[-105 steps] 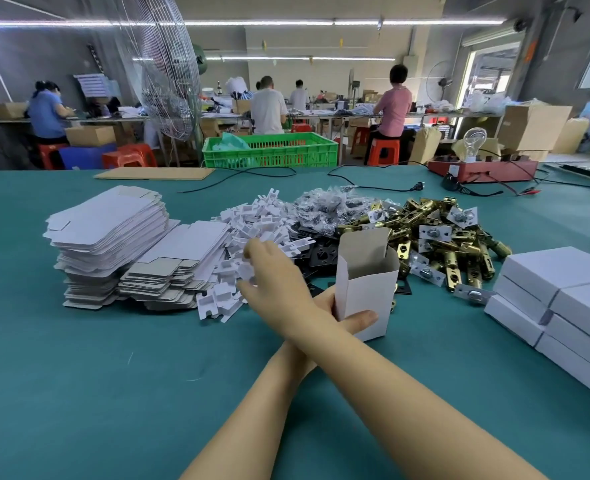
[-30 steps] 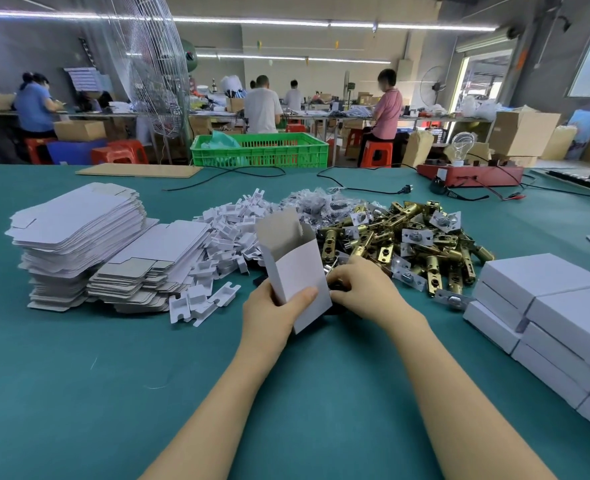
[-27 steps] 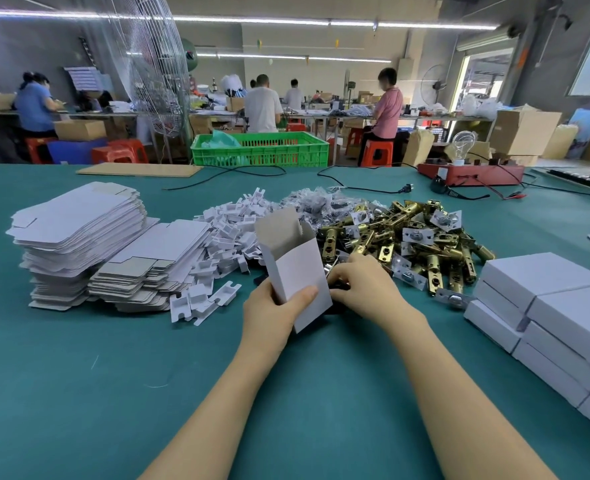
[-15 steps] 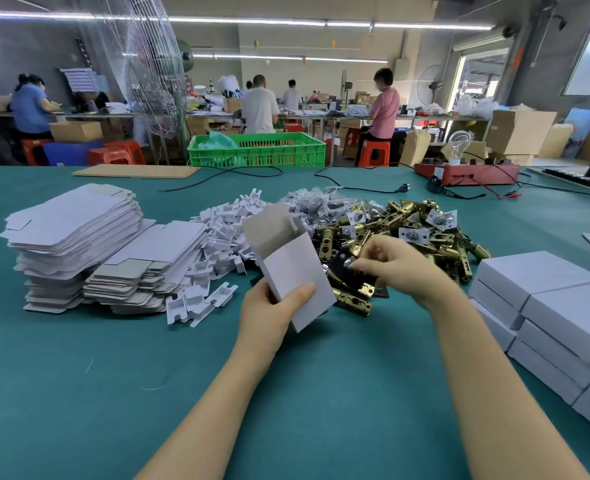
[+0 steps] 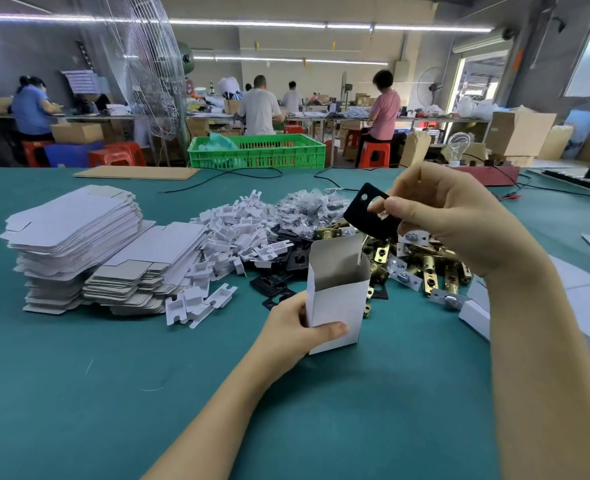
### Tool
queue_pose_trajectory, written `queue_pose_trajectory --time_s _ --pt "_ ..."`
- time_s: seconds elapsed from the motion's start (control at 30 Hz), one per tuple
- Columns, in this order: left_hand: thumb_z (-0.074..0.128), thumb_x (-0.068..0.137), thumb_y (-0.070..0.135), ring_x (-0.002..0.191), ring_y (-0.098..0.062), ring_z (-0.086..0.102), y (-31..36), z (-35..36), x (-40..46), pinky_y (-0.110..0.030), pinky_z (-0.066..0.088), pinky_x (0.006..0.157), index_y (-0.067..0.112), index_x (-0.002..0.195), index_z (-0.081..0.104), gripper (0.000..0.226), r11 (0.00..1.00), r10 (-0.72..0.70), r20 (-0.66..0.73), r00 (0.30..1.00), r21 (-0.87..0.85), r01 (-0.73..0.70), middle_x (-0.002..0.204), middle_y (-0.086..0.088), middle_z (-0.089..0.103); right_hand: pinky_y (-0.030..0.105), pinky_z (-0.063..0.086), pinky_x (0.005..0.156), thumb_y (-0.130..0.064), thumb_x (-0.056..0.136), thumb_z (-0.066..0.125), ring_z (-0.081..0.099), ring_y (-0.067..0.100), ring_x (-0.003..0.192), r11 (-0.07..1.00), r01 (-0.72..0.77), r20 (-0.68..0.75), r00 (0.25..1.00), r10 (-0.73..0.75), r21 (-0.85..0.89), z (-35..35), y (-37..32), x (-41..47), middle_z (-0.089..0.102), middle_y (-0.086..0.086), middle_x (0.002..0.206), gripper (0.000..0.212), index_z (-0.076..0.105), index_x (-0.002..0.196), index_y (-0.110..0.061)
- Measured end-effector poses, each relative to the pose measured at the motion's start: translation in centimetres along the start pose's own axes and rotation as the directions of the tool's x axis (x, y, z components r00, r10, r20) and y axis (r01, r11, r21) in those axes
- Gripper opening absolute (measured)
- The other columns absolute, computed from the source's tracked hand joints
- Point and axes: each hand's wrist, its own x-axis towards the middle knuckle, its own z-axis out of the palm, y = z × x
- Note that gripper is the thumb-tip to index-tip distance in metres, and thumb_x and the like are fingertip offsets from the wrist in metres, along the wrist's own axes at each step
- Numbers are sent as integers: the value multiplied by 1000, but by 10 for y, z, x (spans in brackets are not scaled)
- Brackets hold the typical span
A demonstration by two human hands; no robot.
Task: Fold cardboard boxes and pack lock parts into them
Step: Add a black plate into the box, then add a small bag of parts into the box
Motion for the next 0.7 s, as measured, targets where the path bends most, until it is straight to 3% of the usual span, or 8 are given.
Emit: queue_pose_trajectory --time_s 0.1,0.3,0.47,0.7 --pt "81 69 32 95 -4 67 0 -1 1 -15 50 74 48 94 68 33 1000 3 28 1000 5 -3 100 16 72 25 55 72 -32 73 70 68 18 81 993 27 93 996 -16 -117 2 -10 -1 73 6 86 27 65 89 -10" --pt "81 67 36 98 -8 67 -1 -2 3 -23 52 83 44 97 70 33 1000 -17 55 998 24 16 102 14 73 15 43 57 -20 79 76 56 3 58 928 6 257 961 97 -373 14 -4 5 67 -7 66 5 71 78 -20" --pt "81 67 35 97 -9 68 -1 -2 3 -25 52 82 37 99 71 33 999 -31 62 998 19 30 101 12 73 11 44 55 -21 76 79 60 2 59 929 9 296 949 108 -369 21 -4 8 70 -8 68 6 73 75 -22" --pt "81 66 35 92 -8 68 -1 -2 3 -20 50 75 41 93 71 29 999 -35 56 998 7 35 97 13 73 11 45 57 -19 76 79 61 0 59 941 -13 348 928 137 -337 31 4 11 71 -10 67 5 75 77 -20"
